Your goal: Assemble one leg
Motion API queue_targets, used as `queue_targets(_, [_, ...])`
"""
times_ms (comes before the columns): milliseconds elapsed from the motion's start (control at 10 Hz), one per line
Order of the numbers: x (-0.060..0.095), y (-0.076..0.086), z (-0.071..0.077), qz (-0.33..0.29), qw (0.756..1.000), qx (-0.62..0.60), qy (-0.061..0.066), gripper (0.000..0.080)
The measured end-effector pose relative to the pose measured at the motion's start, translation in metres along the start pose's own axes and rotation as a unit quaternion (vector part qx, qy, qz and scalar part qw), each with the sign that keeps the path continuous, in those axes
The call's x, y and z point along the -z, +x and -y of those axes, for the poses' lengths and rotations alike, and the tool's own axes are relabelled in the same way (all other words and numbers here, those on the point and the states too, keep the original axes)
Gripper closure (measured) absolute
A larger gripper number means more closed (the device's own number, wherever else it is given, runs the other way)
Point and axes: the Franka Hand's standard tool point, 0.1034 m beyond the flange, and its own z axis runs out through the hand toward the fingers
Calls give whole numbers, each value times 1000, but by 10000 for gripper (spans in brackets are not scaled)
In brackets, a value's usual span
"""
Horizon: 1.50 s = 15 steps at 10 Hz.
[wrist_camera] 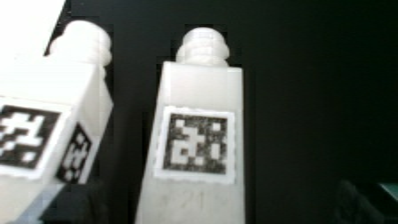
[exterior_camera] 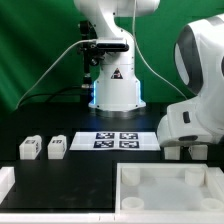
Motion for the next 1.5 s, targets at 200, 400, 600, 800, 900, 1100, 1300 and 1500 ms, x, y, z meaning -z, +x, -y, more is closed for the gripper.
queue_targets(200, [-2, 1, 1, 2, 1000, -1, 0, 150])
queue_targets(400, [-3, 1, 1, 2, 1000, -1, -1, 252])
queue_targets(600, [-3, 1, 1, 2, 1000, 0, -1, 389])
queue_targets(800, [-3, 1, 1, 2, 1000, 0, -1, 509])
queue_targets(900, [-3, 1, 1, 2, 1000, 0, -1, 509])
queue_targets(1100, [-3, 1, 1, 2, 1000, 0, -1, 509])
queue_targets(1300, [-3, 1, 1, 2, 1000, 0, -1, 509])
queue_targets(1500, [1, -1, -2, 5, 1000, 11, -3, 509])
